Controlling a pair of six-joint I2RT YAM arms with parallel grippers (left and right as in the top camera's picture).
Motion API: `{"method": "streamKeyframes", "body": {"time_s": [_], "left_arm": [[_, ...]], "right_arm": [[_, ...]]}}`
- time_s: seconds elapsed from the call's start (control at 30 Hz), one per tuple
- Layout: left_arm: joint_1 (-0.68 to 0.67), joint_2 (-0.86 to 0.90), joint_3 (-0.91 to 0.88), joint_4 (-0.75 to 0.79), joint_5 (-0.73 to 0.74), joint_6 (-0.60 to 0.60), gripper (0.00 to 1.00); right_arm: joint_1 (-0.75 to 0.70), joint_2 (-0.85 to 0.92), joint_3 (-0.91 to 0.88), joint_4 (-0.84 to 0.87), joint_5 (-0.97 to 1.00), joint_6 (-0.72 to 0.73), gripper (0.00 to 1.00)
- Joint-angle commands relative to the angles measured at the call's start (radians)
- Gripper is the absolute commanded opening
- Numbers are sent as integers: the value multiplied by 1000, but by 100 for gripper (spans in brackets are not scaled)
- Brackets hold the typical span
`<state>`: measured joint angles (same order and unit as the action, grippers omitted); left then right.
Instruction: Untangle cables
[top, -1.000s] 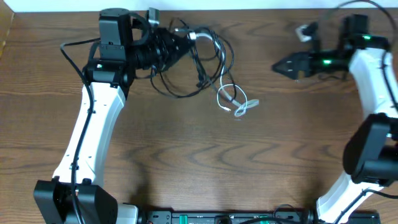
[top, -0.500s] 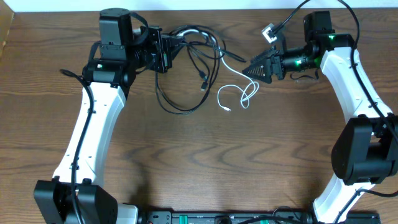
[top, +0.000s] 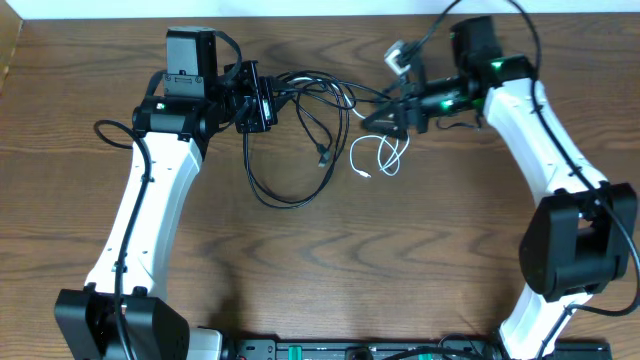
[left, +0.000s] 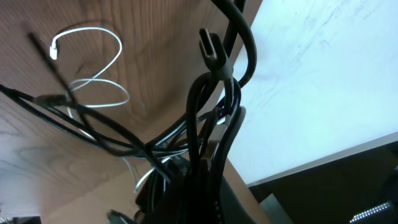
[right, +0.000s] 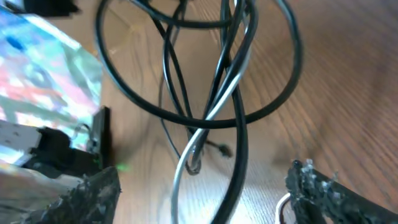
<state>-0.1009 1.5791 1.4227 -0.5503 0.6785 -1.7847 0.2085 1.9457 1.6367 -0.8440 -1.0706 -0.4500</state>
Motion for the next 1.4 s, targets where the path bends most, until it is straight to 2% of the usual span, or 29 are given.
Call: {"method": "streamKeyframes", "body": {"time_s": [0.0,0.07,0.1,0.13,0.27,0.4,0.5,0.63,0.8,0.9,0.97,1.03,1.23,1.37], "left_arm": [[4,-10,6,2,17,-16,7],[4,-10,6,2,16,-16,7],[4,-10,6,2,16,-16,7],[5,-10,6,2,16,-16,7],[11,-10,6,4,16,45,7],[38,-10,6,10,16,190,8],[54,-10,6,17,16,282,7],[77,-10,6,21,17,452,7],[76,-10,6,86,111,804,8],[75,-10,6,112,208,958,8],[66,-10,6,115,287,1110,7],[56,-10,6,114,344,1189,7],[14,-10,6,114,427,1309,7],[-15,-10,6,113,536,1444,8]], "right_arm": [[24,-19,-3,-1,121,0,71],[36,-17,-3,0,166,0,31],[33,-17,-3,-1,183,0,6],[29,-17,-3,-3,190,1,1],[-24,-16,-5,-8,276,119,1],[-115,-16,-28,-13,381,249,1],[-172,-16,-50,-24,407,284,1],[-251,-16,-109,-23,611,451,1],[-286,-16,-142,-16,613,449,1],[-283,-20,-134,-9,451,311,2],[-277,-30,-107,-10,254,205,22],[-264,-51,-76,-11,163,158,31],[-158,-182,-24,58,118,131,43],[-75,-208,-24,93,116,131,50]]}}
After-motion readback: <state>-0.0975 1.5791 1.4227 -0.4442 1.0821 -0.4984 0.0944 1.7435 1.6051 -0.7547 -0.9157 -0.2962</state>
